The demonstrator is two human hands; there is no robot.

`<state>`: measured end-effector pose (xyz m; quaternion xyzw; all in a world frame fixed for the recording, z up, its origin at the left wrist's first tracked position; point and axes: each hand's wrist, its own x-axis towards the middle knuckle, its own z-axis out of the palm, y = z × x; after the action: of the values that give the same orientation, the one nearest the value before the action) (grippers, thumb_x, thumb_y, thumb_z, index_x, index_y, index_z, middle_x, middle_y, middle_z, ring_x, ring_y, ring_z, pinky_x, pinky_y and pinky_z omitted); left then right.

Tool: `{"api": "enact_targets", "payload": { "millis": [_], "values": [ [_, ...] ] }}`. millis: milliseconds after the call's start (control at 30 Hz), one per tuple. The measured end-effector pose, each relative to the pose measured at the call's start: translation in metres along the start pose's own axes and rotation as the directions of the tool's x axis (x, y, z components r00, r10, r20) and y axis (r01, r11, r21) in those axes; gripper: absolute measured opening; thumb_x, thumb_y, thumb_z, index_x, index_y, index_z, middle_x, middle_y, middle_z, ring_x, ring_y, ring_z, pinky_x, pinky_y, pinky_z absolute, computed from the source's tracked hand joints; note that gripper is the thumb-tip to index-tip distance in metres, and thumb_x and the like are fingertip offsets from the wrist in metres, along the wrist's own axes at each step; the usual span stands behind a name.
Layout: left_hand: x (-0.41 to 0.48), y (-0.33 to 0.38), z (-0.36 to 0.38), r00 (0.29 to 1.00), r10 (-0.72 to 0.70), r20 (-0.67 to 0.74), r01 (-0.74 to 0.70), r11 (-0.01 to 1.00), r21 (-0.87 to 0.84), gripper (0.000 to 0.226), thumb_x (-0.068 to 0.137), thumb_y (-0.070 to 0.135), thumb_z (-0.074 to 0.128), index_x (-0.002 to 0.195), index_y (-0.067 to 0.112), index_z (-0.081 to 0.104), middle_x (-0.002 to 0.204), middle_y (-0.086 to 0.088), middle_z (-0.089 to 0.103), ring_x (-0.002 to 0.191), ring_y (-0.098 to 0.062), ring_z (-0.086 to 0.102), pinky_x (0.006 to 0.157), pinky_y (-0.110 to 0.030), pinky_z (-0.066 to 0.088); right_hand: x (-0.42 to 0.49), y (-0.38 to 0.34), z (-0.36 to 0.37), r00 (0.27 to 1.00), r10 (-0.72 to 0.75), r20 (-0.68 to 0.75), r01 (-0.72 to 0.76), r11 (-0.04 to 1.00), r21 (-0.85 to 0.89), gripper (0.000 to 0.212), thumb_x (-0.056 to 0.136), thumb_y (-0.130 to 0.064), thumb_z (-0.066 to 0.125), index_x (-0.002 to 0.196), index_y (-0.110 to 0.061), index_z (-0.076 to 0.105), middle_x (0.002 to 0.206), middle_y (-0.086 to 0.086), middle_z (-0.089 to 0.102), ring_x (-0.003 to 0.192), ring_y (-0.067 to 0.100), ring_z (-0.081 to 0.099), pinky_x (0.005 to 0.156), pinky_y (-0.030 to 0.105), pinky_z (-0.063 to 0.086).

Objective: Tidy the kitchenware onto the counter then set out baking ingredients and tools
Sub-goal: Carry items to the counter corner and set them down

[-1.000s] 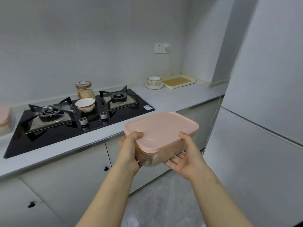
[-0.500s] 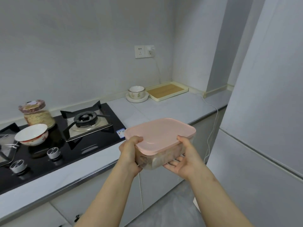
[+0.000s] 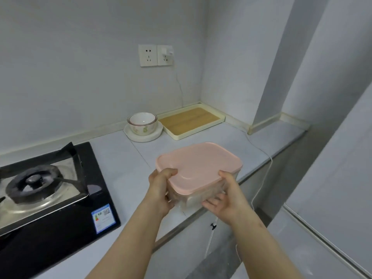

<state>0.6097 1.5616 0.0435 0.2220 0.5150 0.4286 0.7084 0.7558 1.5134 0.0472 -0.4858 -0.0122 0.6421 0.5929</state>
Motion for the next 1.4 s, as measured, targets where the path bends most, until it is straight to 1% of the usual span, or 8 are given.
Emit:
{"api": "enact_targets", "payload": {
  "millis": [200, 567, 767, 900, 1033, 1133, 1300, 1400],
  "values": [
    [0.099, 0.033, 0.03, 0.994, -0.073, 0.084, 0.067, 0.995, 0.071, 0.054, 0.084, 0.017, 0.058, 0.133, 0.028, 0.038, 0.1, -0.005, 0.049, 0.085, -0.024, 0.051, 0.089, -0.046, 0.049, 0.087, -0.039, 0.032, 0.993, -0.021, -0.116, 0.024, 0.999, 0.026, 0.028, 0.082, -0.028, 0.063, 0.106, -0.015, 0.054, 0.117, 0.013, 0.055, 0.109, 0.035, 0.055, 0.101, 0.05, 0.043],
    [0.199, 0.046, 0.087, 0.98, -0.169, 0.105, 0.15, 0.975, 0.165, 0.046, 0.089, 0.016, 0.056, 0.131, 0.02, 0.037, 0.096, -0.008, 0.049, 0.076, -0.024, 0.048, 0.066, -0.036, 0.048, 0.196, -0.086, 0.039, 0.96, -0.131, -0.245, 0.1, 0.986, -0.137, 0.034, 0.09, -0.04, 0.054, 0.114, -0.017, 0.047, 0.113, 0.008, 0.056, 0.105, 0.03, 0.055, 0.099, 0.044, 0.045],
    [0.232, 0.057, 0.125, 0.987, -0.16, 0.026, 0.147, 0.95, 0.275, 0.038, 0.089, 0.019, 0.059, 0.121, 0.02, 0.037, 0.083, -0.005, 0.046, 0.063, -0.02, 0.038, 0.07, -0.038, 0.04, 0.25, -0.11, 0.034, 0.94, -0.17, -0.296, 0.096, 0.964, -0.248, 0.029, 0.093, -0.04, 0.047, 0.11, -0.015, 0.047, 0.079, -0.001, 0.046, 0.066, 0.015, 0.043, 0.075, 0.033, 0.04],
    [0.247, 0.063, 0.144, 0.981, -0.192, -0.027, 0.191, 0.935, 0.3, 0.034, 0.09, 0.012, 0.056, 0.119, 0.019, 0.04, 0.092, -0.007, 0.044, 0.099, -0.03, 0.047, 0.092, -0.055, 0.044, 0.27, -0.126, 0.029, 0.923, -0.259, -0.284, 0.15, 0.922, -0.356, 0.03, 0.095, -0.037, 0.045, 0.113, -0.013, 0.051, 0.099, 0.006, 0.051, 0.084, 0.021, 0.048, 0.077, 0.031, 0.036],
    [0.261, 0.067, 0.167, 0.979, -0.201, -0.046, 0.205, 0.92, 0.333, 0.027, 0.09, 0.01, 0.056, 0.114, 0.017, 0.044, 0.09, -0.005, 0.044, 0.105, -0.029, 0.045, 0.088, -0.052, 0.048, 0.295, -0.141, 0.017, 0.89, -0.36, -0.281, 0.162, 0.824, -0.543, 0.056, 0.094, -0.05, 0.04, 0.132, -0.01, 0.048, 0.128, 0.01, 0.054, 0.114, 0.031, 0.051, 0.101, 0.041, 0.04],
    [0.271, 0.069, 0.183, 0.982, -0.185, -0.031, 0.183, 0.911, 0.371, 0.031, 0.088, 0.014, 0.059, 0.115, 0.018, 0.043, 0.112, -0.008, 0.044, 0.118, -0.032, 0.044, 0.087, -0.048, 0.05, 0.312, -0.153, 0.013, 0.89, -0.347, -0.296, 0.13, 0.815, -0.565, 0.063, 0.092, -0.06, 0.032, 0.137, -0.017, 0.042, 0.134, 0.006, 0.051, 0.12, 0.029, 0.049, 0.106, 0.042, 0.036],
    [0.289, 0.075, 0.206, 0.985, -0.174, -0.005, 0.162, 0.906, 0.392, 0.032, 0.087, 0.017, 0.062, 0.113, 0.016, 0.045, 0.116, -0.007, 0.042, 0.123, -0.034, 0.044, 0.076, -0.042, 0.051, 0.333, -0.178, 0.014, 0.904, -0.324, -0.279, 0.158, 0.858, -0.488, 0.054, 0.097, -0.051, 0.031, 0.136, -0.015, 0.042, 0.103, 0.004, 0.05, 0.079, 0.014, 0.046, 0.069, 0.025, 0.037],
    [0.297, 0.077, 0.219, 0.985, -0.173, -0.005, 0.161, 0.907, 0.389, 0.026, 0.087, 0.017, 0.062, 0.106, 0.014, 0.045, 0.11, -0.007, 0.043, 0.117, -0.033, 0.046, 0.074, -0.041, 0.051, 0.342, -0.19, 0.013, 0.909, -0.302, -0.287, 0.141, 0.871, -0.47, 0.051, 0.096, -0.052, 0.03, 0.132, -0.018, 0.044, 0.111, 0.003, 0.051, 0.074, 0.014, 0.045, 0.059, 0.026, 0.032]
  ]
}}
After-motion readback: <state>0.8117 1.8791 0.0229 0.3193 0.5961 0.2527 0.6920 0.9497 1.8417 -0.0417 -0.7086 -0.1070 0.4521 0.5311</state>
